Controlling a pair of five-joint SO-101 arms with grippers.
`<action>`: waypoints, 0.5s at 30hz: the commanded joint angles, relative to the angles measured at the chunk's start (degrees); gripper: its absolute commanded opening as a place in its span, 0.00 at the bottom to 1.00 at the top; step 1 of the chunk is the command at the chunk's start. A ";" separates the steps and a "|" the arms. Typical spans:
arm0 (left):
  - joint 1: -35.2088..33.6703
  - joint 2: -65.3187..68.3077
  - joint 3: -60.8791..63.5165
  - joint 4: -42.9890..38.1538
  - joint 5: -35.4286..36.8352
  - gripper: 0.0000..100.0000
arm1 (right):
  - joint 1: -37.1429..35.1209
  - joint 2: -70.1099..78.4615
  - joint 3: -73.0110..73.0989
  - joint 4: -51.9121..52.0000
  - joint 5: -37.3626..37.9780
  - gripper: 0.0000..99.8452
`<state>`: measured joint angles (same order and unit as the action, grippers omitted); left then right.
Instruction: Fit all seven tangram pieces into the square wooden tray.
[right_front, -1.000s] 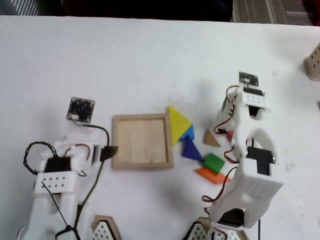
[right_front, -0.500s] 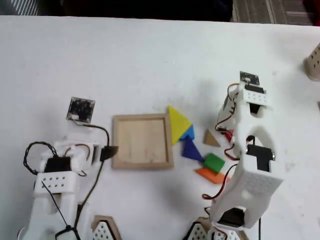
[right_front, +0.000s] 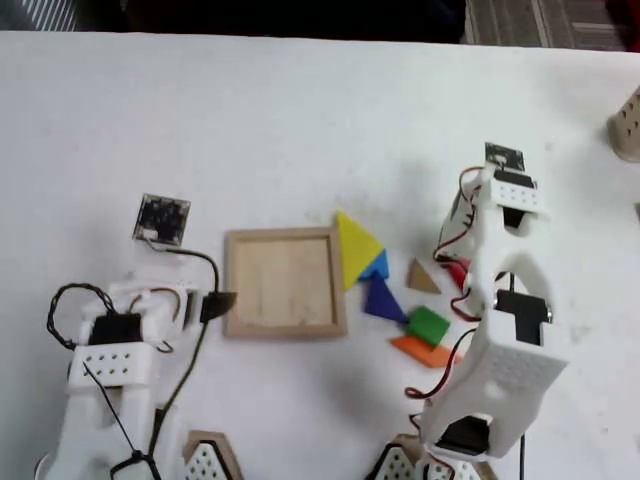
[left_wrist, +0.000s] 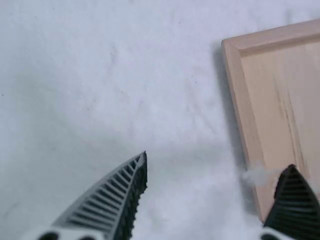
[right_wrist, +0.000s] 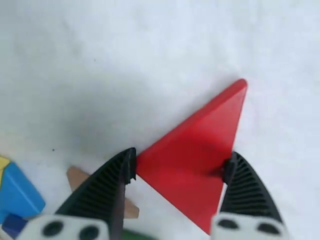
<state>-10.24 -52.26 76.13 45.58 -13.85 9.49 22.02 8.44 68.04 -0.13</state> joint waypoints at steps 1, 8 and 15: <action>0.40 -0.31 -0.44 -0.53 -0.53 0.39 | -0.22 -0.22 -1.49 0.57 0.35 0.07; 0.40 -0.31 -0.44 -0.53 -0.53 0.39 | -0.22 -0.22 -1.49 0.57 0.35 0.06; 0.66 -0.31 -0.44 -0.53 -0.62 0.39 | -0.22 -0.75 -1.49 1.54 0.35 0.06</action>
<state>-10.24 -52.26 76.13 45.58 -13.85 9.49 21.93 8.44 68.22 -0.13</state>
